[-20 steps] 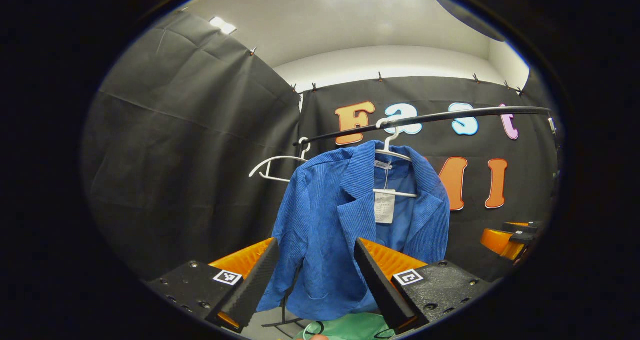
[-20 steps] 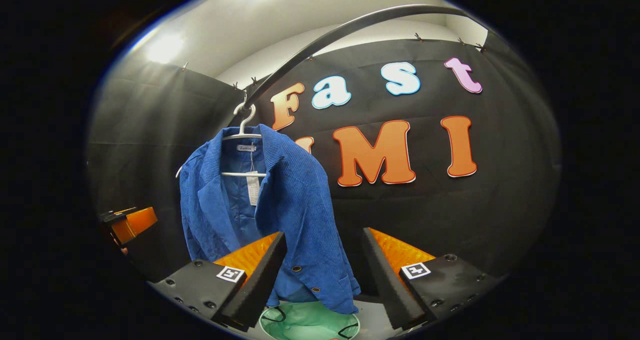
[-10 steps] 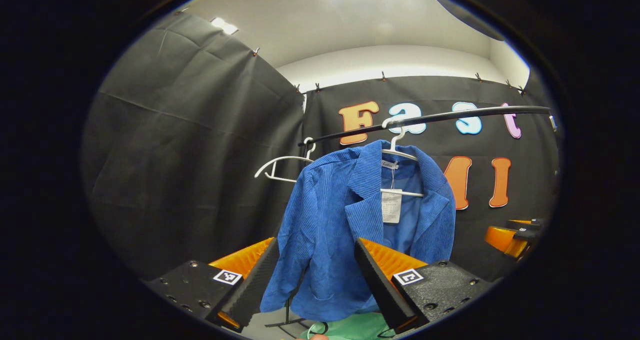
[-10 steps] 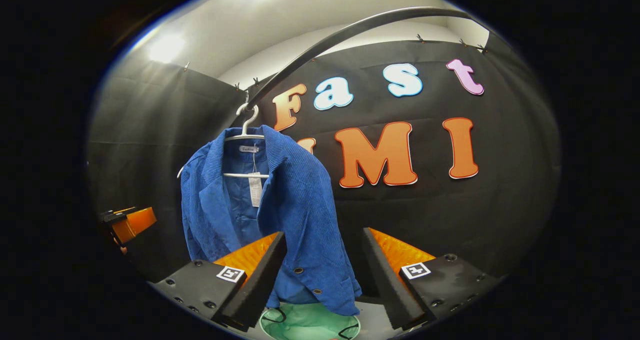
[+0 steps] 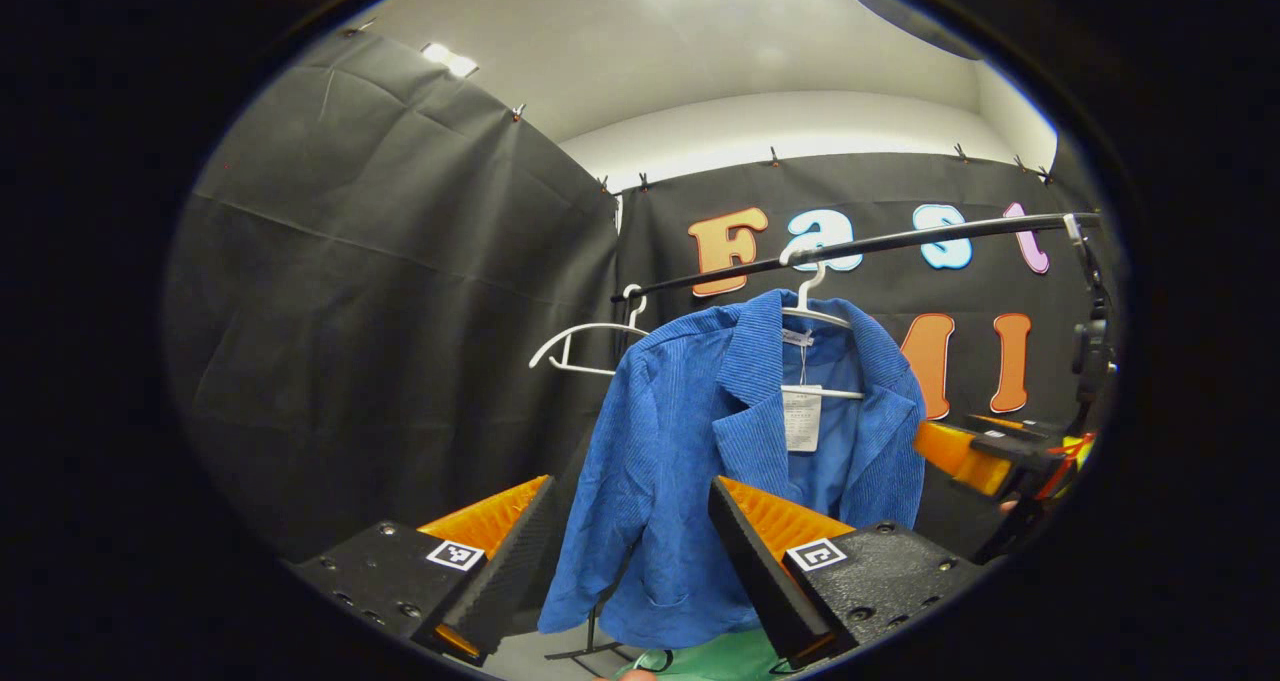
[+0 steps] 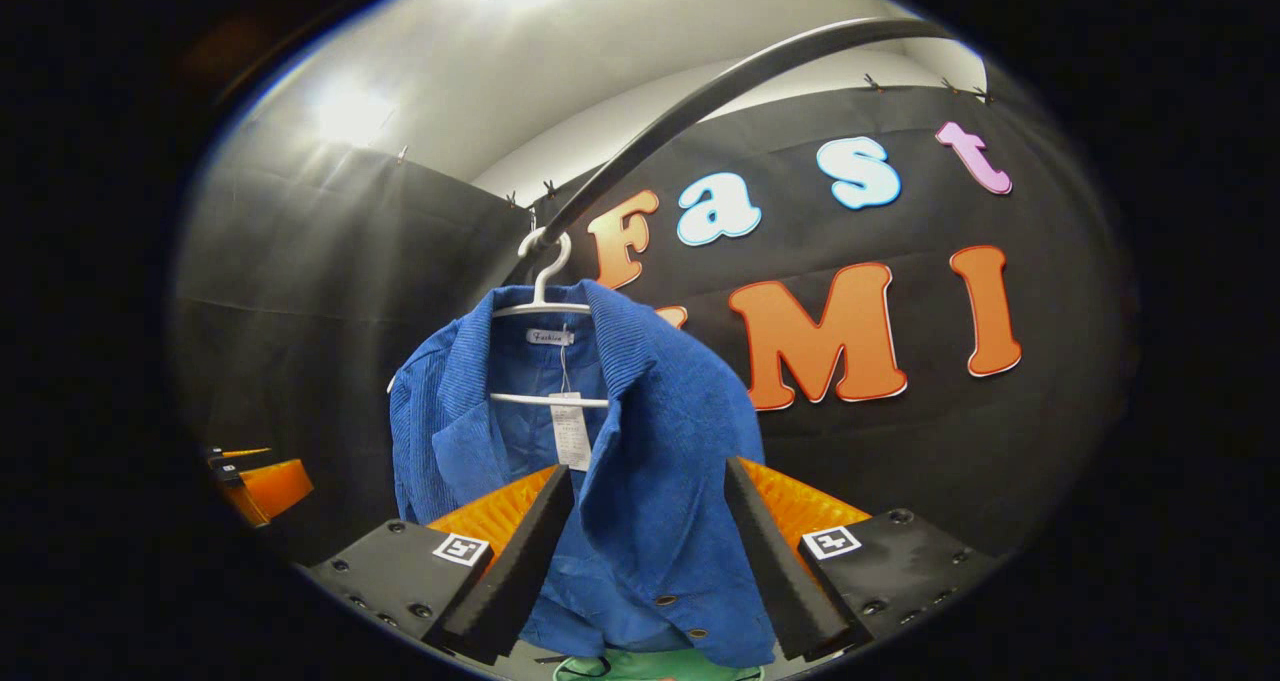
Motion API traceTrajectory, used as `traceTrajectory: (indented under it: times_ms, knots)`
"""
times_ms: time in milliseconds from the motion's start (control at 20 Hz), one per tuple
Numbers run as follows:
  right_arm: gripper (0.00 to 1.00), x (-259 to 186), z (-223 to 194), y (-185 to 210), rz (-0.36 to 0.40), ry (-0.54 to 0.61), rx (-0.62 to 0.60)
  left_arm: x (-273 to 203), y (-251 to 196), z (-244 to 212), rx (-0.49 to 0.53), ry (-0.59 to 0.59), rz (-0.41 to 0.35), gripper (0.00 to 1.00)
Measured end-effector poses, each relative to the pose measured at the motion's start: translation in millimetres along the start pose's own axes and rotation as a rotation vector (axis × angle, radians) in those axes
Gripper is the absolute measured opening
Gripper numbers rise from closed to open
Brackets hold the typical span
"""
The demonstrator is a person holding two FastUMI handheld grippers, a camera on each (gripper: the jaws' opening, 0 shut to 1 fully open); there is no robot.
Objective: Grasp the clothes on the hanger with both hands and then place them into the laundry hamper below.
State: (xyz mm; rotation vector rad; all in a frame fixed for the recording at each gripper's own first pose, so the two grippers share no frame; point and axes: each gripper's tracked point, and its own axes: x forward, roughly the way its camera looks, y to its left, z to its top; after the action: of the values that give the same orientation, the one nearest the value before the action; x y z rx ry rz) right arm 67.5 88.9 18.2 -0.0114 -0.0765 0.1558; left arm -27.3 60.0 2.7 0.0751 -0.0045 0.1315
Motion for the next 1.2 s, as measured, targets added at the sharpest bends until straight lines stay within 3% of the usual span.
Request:
traceTrajectory:
  times_ms: [50, 250, 300, 350, 500, 550, 600, 650, 700, 750, 800, 950, 1100, 1200]
  knots:
    - [0.94, 13, -8, 4, 0.003, 0.015, -0.003, 0, 4, 0, 0.002, 0.002, 0.007, 0.95]
    - [0.94, 56, -46, 10, -0.022, 0.087, 0.017, -7, 21, 3, 0.015, -0.001, 0.046, 0.92]
    - [0.98, 65, -57, 8, -0.037, 0.107, 0.022, -8, 26, 3, 0.015, -0.001, 0.057, 0.95]
    - [0.94, 75, -68, 1, -0.068, 0.127, 0.019, -9, 30, 2, 0.013, 0.001, 0.067, 0.92]
    - [0.98, 88, -84, -29, -0.192, 0.135, 0.037, -13, 43, -2, -0.006, 0.009, 0.092, 0.95]
    - [0.98, 88, -86, -33, -0.202, 0.13, 0.061, -14, 46, -3, -0.011, 0.011, 0.101, 0.92]
    - [0.98, 86, -85, -38, -0.208, 0.12, 0.078, -15, 50, -4, -0.015, 0.014, 0.108, 0.95]
    - [0.89, 85, -82, -43, -0.21, 0.11, 0.083, -16, 51, -7, -0.019, 0.018, 0.112, 0.92]
    - [0.94, 85, -80, -53, -0.23, 0.094, 0.071, -15, 51, -10, -0.024, 0.025, 0.112, 0.92]
    - [0.68, 85, -77, -61, -0.248, 0.081, 0.05, -13, 50, -14, -0.03, 0.034, 0.106, 0.92]
    - [0.72, 88, -74, -65, -0.246, 0.079, 0.037, -11, 49, -17, -0.036, 0.042, 0.097, 0.92]
    - [0.16, 81, -62, -65, -0.213, 0.077, 0.022, -5, 37, -20, -0.048, 0.048, 0.061, 0.92]
    - [0.16, 64, -44, -48, -0.071, 0.06, 0.056, -1, 20, -27, -0.044, 0.055, 0.02, 0.92]
    - [0.16, 44, -34, -50, -0.04, 0.059, 0.063, 0, 7, -33, -0.045, 0.063, -0.014, 0.92]
